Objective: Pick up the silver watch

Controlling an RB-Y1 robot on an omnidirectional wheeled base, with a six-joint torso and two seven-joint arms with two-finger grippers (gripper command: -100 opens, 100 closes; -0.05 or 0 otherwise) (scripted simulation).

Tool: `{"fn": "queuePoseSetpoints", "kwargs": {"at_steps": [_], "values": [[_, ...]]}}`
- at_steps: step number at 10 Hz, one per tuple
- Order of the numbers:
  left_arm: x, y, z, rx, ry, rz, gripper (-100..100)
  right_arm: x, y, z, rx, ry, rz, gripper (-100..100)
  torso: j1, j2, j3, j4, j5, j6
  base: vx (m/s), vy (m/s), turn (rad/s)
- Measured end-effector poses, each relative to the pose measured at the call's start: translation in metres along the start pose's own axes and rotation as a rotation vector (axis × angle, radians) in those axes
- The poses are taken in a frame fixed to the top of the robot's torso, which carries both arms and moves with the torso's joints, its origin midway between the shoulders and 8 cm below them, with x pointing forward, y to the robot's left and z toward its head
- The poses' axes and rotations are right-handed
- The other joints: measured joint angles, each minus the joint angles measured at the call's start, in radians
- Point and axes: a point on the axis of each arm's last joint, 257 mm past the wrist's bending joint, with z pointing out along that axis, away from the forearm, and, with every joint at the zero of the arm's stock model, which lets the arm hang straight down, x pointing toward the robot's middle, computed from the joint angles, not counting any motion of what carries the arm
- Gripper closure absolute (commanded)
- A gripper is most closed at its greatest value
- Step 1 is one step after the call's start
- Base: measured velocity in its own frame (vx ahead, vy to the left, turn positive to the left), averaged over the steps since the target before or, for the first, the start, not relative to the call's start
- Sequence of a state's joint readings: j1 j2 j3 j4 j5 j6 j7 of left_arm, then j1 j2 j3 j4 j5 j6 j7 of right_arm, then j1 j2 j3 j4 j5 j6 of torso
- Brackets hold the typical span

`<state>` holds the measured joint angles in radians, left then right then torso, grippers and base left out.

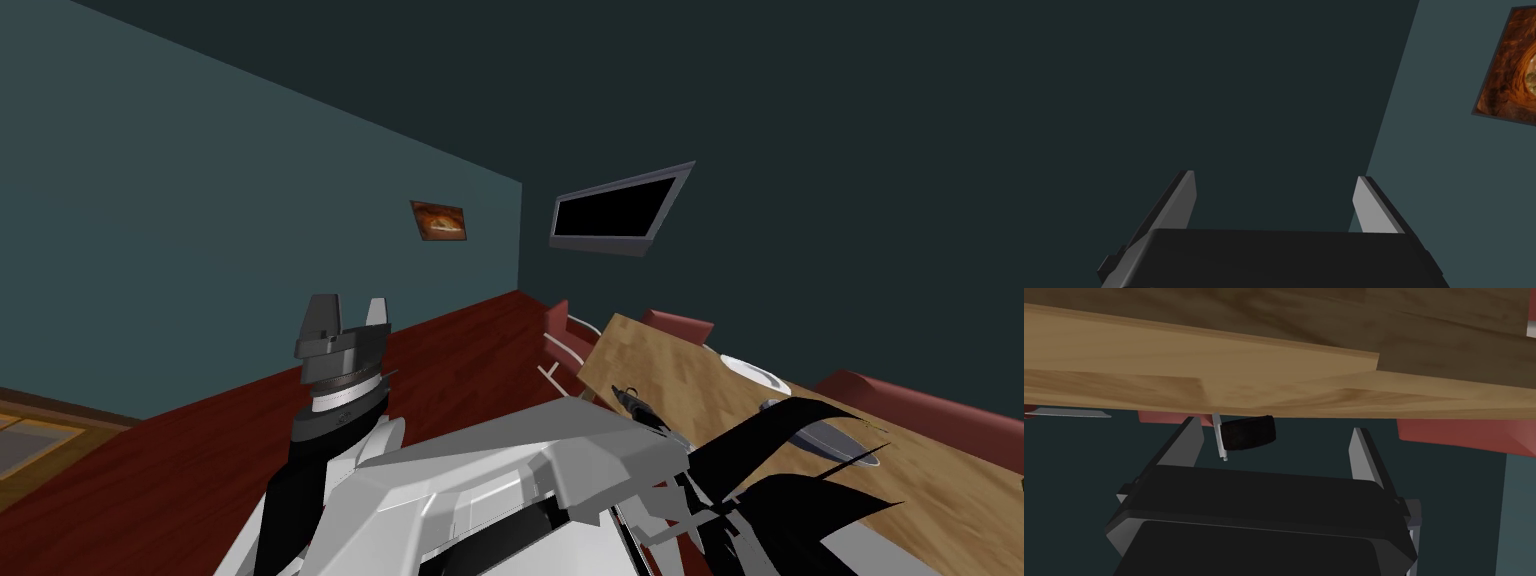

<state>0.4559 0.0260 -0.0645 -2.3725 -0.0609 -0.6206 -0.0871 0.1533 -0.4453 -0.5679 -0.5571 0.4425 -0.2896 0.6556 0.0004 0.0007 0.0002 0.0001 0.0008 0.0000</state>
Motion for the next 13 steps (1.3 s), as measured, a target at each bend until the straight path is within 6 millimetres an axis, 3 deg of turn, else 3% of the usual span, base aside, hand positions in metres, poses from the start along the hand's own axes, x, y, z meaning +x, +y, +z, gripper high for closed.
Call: {"fn": "queuePoseSetpoints", "kwargs": {"at_steps": [6, 8, 9, 13], "values": [[0.0, 0.0, 0.0, 0.0, 0.0, 0.0, 0, -0.013, -0.026, 0.002, 0.048, -0.039, 0.027, -100, 0.0, 0.0, 0.0, 0.0, 0.0, 0.0, 0.005, 0.014, 0.041], [0.0, 0.0, 0.0, 0.0, 0.0, 0.0, 0, -0.009, -0.041, -0.004, 0.071, -0.039, 0.022, -100, 0.0, 0.0, 0.0, 0.0, 0.0, 0.001, 0.003, 0.004, -0.004], [0.0, 0.0, 0.0, 0.0, 0.0, 0.0, 0, -0.007, -0.042, -0.005, 0.076, -0.034, 0.026, 100, -0.001, 0.0, 0.0, 0.0, 0.0, 0.0, 0.0, 0.0, 0.0], [0.0, 0.0, 0.0, 0.0, 0.0, 0.0, 0, -0.009, -0.043, -0.005, 0.077, -0.036, 0.028, 100, -0.003, -0.001, -0.001, -0.001, -0.003, -0.001, -0.001, -0.001, -0.007]]}}
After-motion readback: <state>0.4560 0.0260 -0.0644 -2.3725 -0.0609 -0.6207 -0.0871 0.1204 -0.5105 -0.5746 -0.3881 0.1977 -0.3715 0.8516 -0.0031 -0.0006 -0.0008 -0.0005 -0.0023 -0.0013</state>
